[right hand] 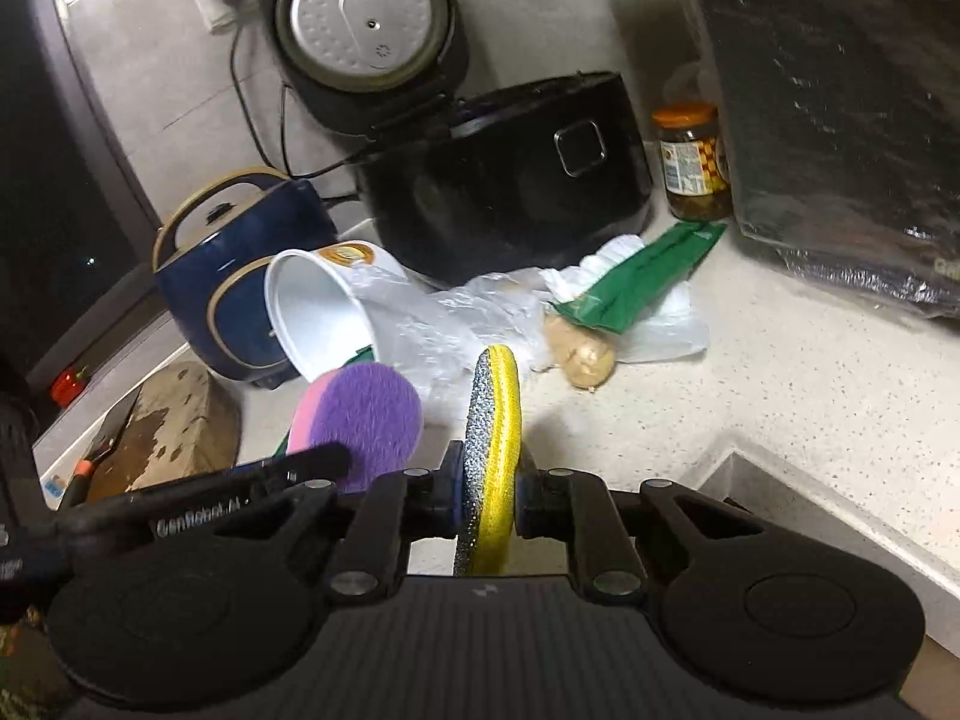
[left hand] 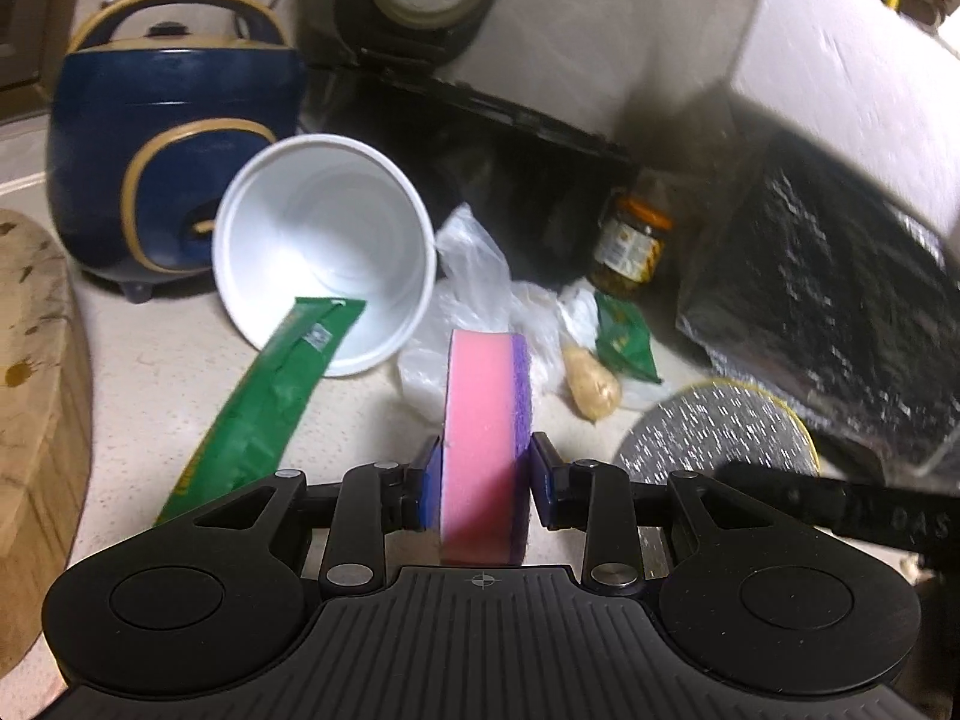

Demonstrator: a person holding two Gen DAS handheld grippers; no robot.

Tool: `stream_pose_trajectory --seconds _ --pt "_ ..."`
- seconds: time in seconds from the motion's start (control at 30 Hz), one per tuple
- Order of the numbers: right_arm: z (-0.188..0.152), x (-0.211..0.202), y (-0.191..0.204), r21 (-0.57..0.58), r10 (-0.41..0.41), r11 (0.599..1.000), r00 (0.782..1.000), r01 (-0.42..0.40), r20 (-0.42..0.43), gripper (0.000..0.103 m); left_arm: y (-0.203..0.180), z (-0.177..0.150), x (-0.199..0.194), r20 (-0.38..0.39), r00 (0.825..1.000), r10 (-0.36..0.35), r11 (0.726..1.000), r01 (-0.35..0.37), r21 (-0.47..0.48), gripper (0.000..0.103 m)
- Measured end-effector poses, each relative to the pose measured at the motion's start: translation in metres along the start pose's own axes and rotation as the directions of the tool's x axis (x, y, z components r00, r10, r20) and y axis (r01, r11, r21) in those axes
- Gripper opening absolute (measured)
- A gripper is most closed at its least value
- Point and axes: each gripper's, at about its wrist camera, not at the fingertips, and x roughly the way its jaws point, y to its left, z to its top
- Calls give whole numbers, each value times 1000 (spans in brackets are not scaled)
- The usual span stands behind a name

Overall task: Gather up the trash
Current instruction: 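Grasp the silver scrubber pad edge with the right tool and lift it, then drop the sponge into the bin with the left tool while the right tool holds the pad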

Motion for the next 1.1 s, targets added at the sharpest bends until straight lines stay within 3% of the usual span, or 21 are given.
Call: stream_pose_trajectory --seconds 0.13,0.3,0.57,0.7,0.83,1.1 --pt "-5 -15 9 22 -12 1000 1000 12 13 14 3 -2 -9 13 1000 -23 1000 23 3 35" --pt "-18 -37 24 40 -49 998 998 48 35 14 1 -7 -18 2 993 -115 993 115 23 35" --pt "-34 -80 32 14 -90 996 991 89 94 14 -28 -26 -42 -16 981 -193 980 193 52 35" --pt "-46 -110 18 6 -100 995 987 100 125 14 -58 -40 -52 -30 971 -236 970 237 57 35" --pt "-67 -142 -8 18 -148 989 981 147 127 14 -96 -65 -55 -98 961 -258 959 267 94 35" --pt "-117 -184 -73 95 -237 969 969 230 71 14 -139 -121 -56 -238 940 -245 952 279 122 35"
